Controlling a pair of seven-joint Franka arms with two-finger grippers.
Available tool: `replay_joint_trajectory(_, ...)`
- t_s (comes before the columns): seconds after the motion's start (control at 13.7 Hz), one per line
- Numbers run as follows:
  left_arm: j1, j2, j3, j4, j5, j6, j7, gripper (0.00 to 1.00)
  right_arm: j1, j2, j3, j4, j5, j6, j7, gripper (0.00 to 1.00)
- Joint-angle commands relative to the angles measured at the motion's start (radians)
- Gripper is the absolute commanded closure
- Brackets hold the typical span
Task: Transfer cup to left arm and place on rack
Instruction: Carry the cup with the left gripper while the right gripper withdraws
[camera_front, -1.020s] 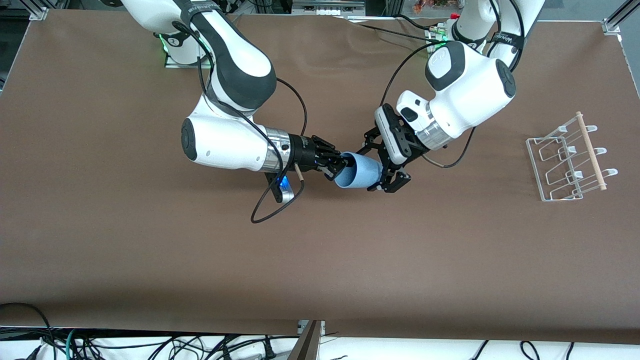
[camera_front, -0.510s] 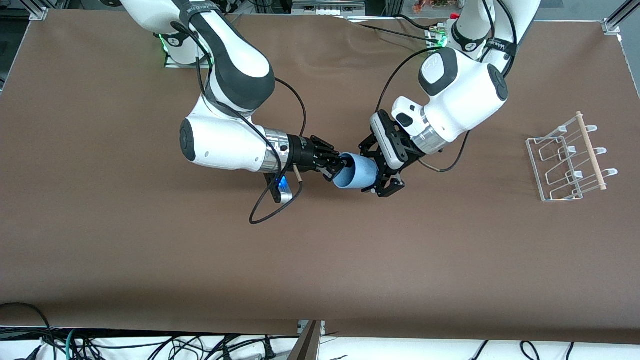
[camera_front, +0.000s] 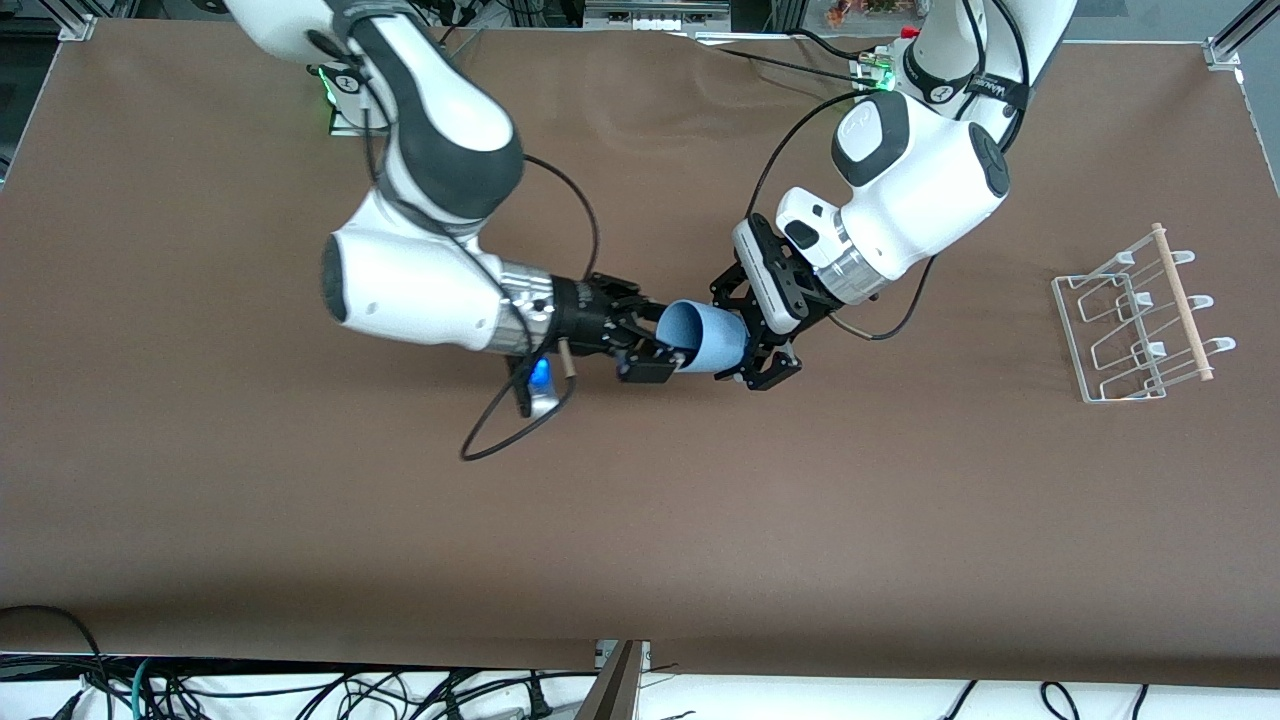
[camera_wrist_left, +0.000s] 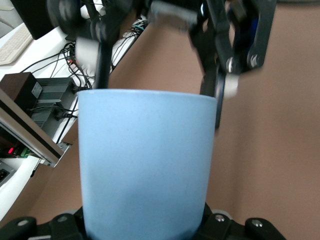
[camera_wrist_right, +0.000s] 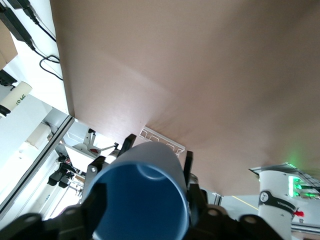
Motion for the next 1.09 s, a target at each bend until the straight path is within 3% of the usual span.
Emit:
replay_joint_trajectory(0.0, 0.033, -0.015, 0.011, 0.012, -0.01, -0.088, 0.017, 1.0, -0.101, -0.007, 0.001, 0.075, 0.007, -0.128, -0.001, 0.0)
replay_joint_trajectory(0.15, 0.088, -0.034, 0.026, 0.008, -0.009, -0.175, 0.029, 1.0, -0.172, -0.028, 0.002, 0.075, -0.023, -0.218, -0.064, 0.0)
replay_joint_trajectory(0.36, 0.11, -0.038, 0.158, 0.026, 0.152, -0.346, 0.029, 1.0, -0.31, -0.05, 0.002, 0.075, -0.051, -0.396, -0.203, 0.0)
replay_joint_trajectory(0.51, 0.122, -0.037, 0.245, 0.057, 0.278, -0.458, 0.028, 1.0, -0.353, -0.103, 0.002, 0.071, -0.188, -0.5, -0.372, 0.0)
replay_joint_trajectory(0.73, 0.173, -0.037, 0.344, 0.08, 0.507, -0.512, 0.026, 1.0, -0.358, -0.175, -0.03, 0.049, -0.411, -0.616, -0.535, 0.0)
replay_joint_trajectory(0.87, 0.176, -0.037, 0.362, 0.092, 0.742, -0.588, 0.013, 1.0, -0.358, -0.265, -0.028, -0.052, -0.586, -0.611, -0.686, 0.0)
replay_joint_trajectory(1.02, 0.193, -0.037, 0.362, 0.092, 0.986, -0.621, -0.055, 1.0, -0.358, -0.374, -0.03, -0.19, -0.699, -0.557, -0.863, 0.0)
